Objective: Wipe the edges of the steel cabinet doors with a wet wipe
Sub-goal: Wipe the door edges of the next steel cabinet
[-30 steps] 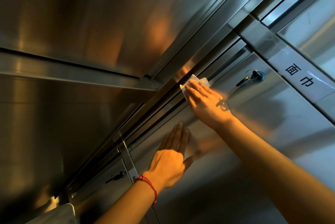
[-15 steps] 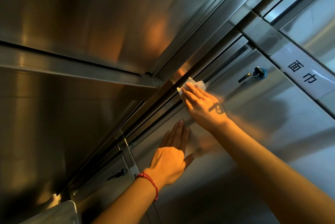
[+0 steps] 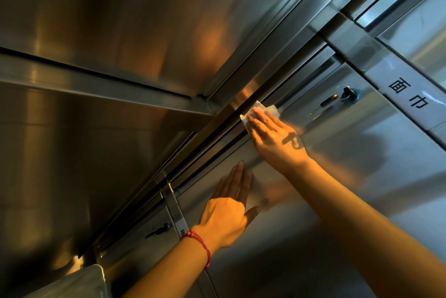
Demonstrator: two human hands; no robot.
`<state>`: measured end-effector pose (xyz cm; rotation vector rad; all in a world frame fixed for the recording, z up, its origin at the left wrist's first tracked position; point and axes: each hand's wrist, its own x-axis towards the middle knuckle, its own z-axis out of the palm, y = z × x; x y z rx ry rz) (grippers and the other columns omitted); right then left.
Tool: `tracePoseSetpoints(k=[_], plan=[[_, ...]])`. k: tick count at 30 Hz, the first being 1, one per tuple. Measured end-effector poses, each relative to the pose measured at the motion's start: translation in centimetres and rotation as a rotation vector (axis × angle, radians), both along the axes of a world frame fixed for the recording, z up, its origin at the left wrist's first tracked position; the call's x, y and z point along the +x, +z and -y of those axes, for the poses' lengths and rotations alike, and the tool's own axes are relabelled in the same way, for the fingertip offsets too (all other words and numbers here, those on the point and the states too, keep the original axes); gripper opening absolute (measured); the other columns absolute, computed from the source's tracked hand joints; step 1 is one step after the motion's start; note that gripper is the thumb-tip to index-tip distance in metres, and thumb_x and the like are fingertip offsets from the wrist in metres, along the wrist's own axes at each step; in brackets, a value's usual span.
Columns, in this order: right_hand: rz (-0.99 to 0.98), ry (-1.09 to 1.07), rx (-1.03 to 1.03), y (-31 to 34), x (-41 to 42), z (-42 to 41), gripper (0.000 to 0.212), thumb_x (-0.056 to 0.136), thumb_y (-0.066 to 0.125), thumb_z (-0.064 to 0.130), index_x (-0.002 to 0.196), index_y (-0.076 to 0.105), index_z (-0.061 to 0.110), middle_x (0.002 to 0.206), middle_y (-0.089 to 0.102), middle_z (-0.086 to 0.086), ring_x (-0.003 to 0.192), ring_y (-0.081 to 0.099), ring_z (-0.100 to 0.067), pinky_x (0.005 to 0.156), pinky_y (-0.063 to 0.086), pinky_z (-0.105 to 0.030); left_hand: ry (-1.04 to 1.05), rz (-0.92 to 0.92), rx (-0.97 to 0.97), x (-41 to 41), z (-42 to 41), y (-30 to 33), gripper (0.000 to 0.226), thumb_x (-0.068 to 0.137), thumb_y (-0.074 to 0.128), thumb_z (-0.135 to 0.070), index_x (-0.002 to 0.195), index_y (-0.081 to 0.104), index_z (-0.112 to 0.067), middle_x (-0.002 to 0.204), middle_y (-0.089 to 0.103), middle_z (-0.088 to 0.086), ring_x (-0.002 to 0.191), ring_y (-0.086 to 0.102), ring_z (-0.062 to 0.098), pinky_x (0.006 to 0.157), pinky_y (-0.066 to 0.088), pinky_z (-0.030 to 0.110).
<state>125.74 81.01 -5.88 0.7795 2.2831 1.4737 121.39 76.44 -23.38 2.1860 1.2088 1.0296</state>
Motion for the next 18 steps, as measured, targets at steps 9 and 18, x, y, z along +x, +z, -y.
tracePoseSetpoints(k=[9,18], plan=[[0.014,-0.018,-0.007,-1.4,0.1,0.0,0.038,0.067,0.079,0.004,0.105,0.070,0.003,0.112,0.066,-0.015,0.109,0.060,-0.027,0.090,0.048,-0.037,0.023,0.011,0.003,0.5,0.0,-1.3,0.076,0.096,0.026,-0.053,0.131,-0.034,-0.022,0.137,-0.044,0.002,0.130,-0.037,0.020,0.102,-0.030,0.027],[0.053,0.007,-0.034,-2.8,-0.1,-0.2,0.026,0.076,0.074,0.016,0.102,0.074,0.016,0.110,0.069,-0.004,0.108,0.061,-0.018,0.091,0.046,-0.028,0.018,-0.031,-0.050,0.2,0.3,-2.4,0.076,0.096,0.025,-0.054,0.132,-0.031,-0.018,0.140,-0.041,0.003,0.132,-0.036,0.022,0.105,-0.027,0.031]])
